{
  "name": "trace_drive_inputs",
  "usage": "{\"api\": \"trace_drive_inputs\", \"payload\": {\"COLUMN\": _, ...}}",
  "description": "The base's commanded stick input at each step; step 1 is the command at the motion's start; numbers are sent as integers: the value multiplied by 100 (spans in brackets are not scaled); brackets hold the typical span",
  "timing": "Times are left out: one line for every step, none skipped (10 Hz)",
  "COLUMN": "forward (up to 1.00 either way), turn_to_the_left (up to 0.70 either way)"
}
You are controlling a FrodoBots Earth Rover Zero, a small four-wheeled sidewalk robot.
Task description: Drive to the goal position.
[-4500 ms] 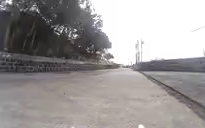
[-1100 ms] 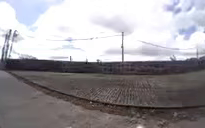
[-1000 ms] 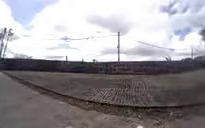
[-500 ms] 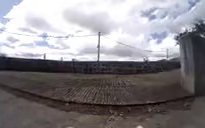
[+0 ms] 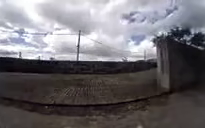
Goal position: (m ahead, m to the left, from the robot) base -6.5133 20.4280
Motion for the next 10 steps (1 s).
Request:
{"api": "trace_drive_inputs", "payload": {"forward": 0, "turn_to_the_left": 0}}
{"api": "trace_drive_inputs", "payload": {"forward": 0, "turn_to_the_left": 0}}
{"api": "trace_drive_inputs", "payload": {"forward": 0, "turn_to_the_left": 0}}
{"api": "trace_drive_inputs", "payload": {"forward": 0, "turn_to_the_left": 0}}
{"api": "trace_drive_inputs", "payload": {"forward": 0, "turn_to_the_left": 45}}
{"api": "trace_drive_inputs", "payload": {"forward": 0, "turn_to_the_left": 45}}
{"api": "trace_drive_inputs", "payload": {"forward": 0, "turn_to_the_left": 45}}
{"api": "trace_drive_inputs", "payload": {"forward": 0, "turn_to_the_left": 45}}
{"api": "trace_drive_inputs", "payload": {"forward": 0, "turn_to_the_left": 45}}
{"api": "trace_drive_inputs", "payload": {"forward": 0, "turn_to_the_left": 45}}
